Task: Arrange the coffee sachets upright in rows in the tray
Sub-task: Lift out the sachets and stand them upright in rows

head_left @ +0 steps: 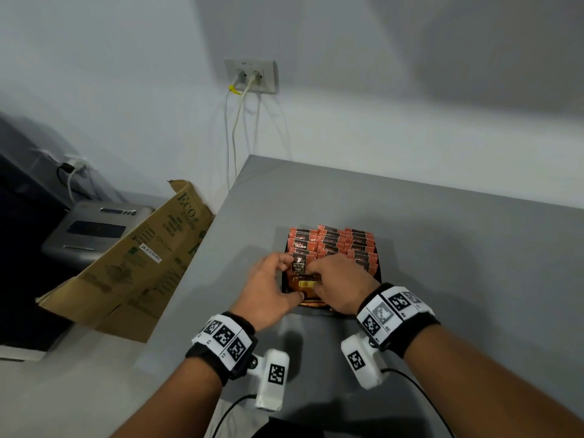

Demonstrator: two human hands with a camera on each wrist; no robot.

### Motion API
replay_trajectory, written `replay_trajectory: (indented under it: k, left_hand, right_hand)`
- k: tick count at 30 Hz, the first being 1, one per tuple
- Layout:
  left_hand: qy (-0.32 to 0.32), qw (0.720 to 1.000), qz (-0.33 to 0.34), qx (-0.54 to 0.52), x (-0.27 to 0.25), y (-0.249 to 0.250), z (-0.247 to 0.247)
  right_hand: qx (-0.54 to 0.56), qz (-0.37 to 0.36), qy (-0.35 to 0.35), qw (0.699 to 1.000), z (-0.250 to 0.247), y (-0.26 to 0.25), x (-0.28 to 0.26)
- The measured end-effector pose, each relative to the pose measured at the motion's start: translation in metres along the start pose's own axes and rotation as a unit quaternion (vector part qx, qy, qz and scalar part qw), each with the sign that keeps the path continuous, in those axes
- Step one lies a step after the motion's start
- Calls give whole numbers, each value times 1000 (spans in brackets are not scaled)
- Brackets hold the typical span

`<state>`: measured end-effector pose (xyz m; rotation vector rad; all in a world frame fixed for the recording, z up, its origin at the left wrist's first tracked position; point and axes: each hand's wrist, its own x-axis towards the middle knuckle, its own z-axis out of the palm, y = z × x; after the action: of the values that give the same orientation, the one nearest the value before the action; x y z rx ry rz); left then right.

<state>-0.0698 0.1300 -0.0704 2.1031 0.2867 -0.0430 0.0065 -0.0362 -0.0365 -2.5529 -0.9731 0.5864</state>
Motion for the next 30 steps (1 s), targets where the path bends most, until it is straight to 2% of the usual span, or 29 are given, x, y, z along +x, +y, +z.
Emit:
replay_trajectory:
  k: [3, 6, 8, 10, 11, 13, 15, 16, 18, 20, 22, 24, 28, 30]
  left_hand:
    - [-8, 1000, -17, 2, 1, -1, 0]
    - [-8, 1000, -14, -10, 3, 1, -2]
    - [-6, 998, 1, -56, 5, 11, -6]
    - [-19, 988, -2, -155, 9, 31, -12]
    - [-39, 969, -19, -242, 11, 43, -14]
    - [-129, 894, -63, -425, 13, 62, -14]
    - [-237, 819, -100, -512, 13, 75, -9]
    - [-263, 801, -115, -525, 12, 81, -5]
    - [-257, 792, -138, -537, 10, 87, 5]
    - [-225, 798, -144, -540, 9, 87, 9]
    - [-204, 805, -141, -538, 10, 85, 11]
    - [-197, 798, -135, -553, 10, 85, 11]
    - [-202, 775, -121, -587, 8, 92, 10]
    - [-184, 787, -120, -577, 9, 94, 10]
  right_hand:
    - [66, 16, 62, 996, -11, 5, -9]
    - [155, 42, 125, 979, -28, 11, -20]
    - [231, 58, 138, 961, -39, 15, -25]
    - [291, 58, 133, 946, -49, 18, -29]
    - [313, 46, 121, 941, -55, 18, -31]
    - [356, 8, 79, 931, -66, 15, -36]
    - [357, -27, 49, 932, -73, 8, -39]
    - [333, -32, 49, 941, -74, 5, -39]
    - [263, -23, 83, 961, -75, 1, -39]
    - [201, -20, 123, 972, -74, 1, -41]
    - [198, -26, 110, 974, -72, 2, -47]
    - [182, -32, 75, 980, -69, -1, -50]
    - [108, -47, 108, 987, -58, -4, -42]
    - [113, -47, 105, 987, -58, -4, -41]
